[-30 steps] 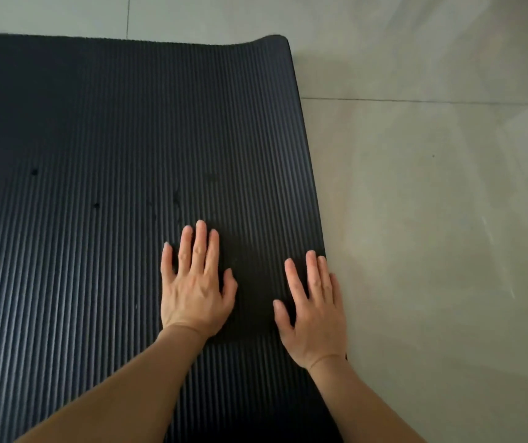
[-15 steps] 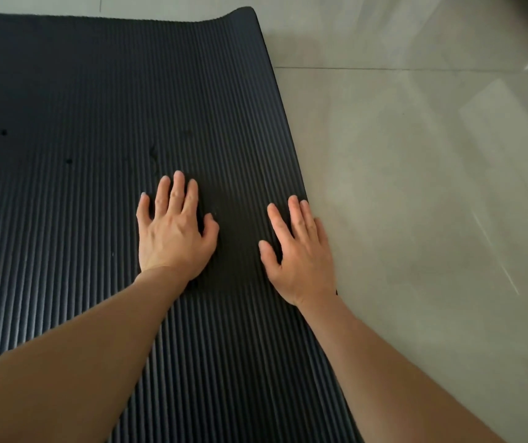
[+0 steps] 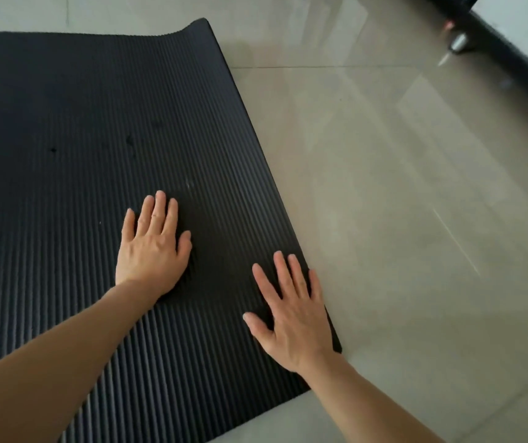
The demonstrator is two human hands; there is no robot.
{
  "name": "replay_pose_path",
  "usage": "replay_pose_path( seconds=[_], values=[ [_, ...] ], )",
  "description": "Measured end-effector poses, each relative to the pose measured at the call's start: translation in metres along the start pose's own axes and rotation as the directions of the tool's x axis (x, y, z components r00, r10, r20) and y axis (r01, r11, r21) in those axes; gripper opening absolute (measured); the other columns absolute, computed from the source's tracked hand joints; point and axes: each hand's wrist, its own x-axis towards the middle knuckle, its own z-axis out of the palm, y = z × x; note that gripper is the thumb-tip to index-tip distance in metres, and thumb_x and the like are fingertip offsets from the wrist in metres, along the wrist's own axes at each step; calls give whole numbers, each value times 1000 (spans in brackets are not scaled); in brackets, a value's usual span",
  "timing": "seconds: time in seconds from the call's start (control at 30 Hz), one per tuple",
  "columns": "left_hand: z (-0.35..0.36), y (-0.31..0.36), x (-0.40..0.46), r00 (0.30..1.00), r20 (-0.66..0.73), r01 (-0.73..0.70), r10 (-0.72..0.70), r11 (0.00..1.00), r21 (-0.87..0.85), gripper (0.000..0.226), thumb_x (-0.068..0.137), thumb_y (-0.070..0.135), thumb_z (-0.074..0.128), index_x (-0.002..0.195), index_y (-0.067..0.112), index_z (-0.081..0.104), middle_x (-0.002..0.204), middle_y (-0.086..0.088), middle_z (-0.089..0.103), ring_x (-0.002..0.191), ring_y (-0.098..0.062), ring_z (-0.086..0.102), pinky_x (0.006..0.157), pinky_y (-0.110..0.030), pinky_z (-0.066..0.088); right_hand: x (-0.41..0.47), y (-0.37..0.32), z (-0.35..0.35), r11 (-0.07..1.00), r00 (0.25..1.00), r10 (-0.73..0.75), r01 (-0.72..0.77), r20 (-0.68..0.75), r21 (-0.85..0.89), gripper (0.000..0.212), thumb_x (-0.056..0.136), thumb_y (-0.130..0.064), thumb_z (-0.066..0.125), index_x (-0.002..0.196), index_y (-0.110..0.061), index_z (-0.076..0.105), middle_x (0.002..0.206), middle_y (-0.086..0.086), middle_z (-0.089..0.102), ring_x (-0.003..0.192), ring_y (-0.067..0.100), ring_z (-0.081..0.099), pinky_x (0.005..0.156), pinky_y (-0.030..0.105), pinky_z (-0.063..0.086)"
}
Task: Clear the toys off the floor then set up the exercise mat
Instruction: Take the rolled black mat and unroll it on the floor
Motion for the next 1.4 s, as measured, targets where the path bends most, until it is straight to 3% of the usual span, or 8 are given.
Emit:
replay_pose_path(
  seconds=[0.1,0.2,0.33,0.5,0.6,0.73,0.97,1.4],
  values=[
    [10,2,-48,998,-4,-63,63,998,25,67,91,51,5,146,14,-4,155,-3,-12,142,-16,-14,116,-36,-13,-2,-1,0,1000,999,7,-8,36,24,67,91,-64,13,146,-28,25,152,11,28,140,32,26,108,55,23],
    [21,-4,-88,985,15,-173,172,980,99,68,94,51,8,144,8,20,153,-11,18,143,-23,11,115,-39,-1,-2,0,-1,1000,999,-2,2,32,28,69,91,-64,9,147,-27,24,153,12,27,140,32,26,108,53,21],
    [17,-15,-113,963,88,-267,256,950,159,67,97,50,5,141,9,34,149,-13,34,139,-23,18,113,-42,6,-4,0,-5,998,995,-31,25,95,66,74,78,-69,-9,143,-33,-15,154,3,-18,140,22,-19,115,49,-6],
    [8,-31,-121,937,152,-338,315,926,168,59,98,49,6,145,18,23,150,-7,31,144,-17,-3,113,-38,4,-42,-4,3,995,992,71,-77,101,59,64,94,-60,5,146,-25,21,149,8,35,138,30,31,108,51,23],
    [1,-55,-146,933,197,-330,301,934,135,59,98,49,4,145,18,21,152,-7,27,144,-12,-5,113,-33,2,-65,3,9,993,995,50,-59,88,105,69,89,-67,-3,146,-30,7,155,3,21,142,21,10,113,46,9],
    [-27,-86,-166,984,150,-88,98,993,-75,71,90,61,7,147,20,1,156,2,-12,141,-7,-19,117,-26,-11,-66,-3,-7,925,995,96,-93,10,368,84,75,-73,-2,147,-31,9,157,-7,6,139,2,-8,115,38,-6],
    [-120,-108,-155,929,24,348,-369,850,-395,50,99,27,35,146,11,26,153,-6,27,145,-19,14,117,-36,12,-43,-33,-72,891,994,82,-43,-66,452,78,78,-61,12,145,-25,28,155,0,22,144,13,15,115,42,-3],
    [-369,-54,-264,808,282,588,-517,682,-434,47,99,29,35,144,18,33,144,-9,43,131,-27,41,107,-38,31,-136,-49,-331,856,971,111,-202,213,477,47,97,-35,41,143,-33,30,155,-1,19,143,9,17,114,41,-5]
  ],
)
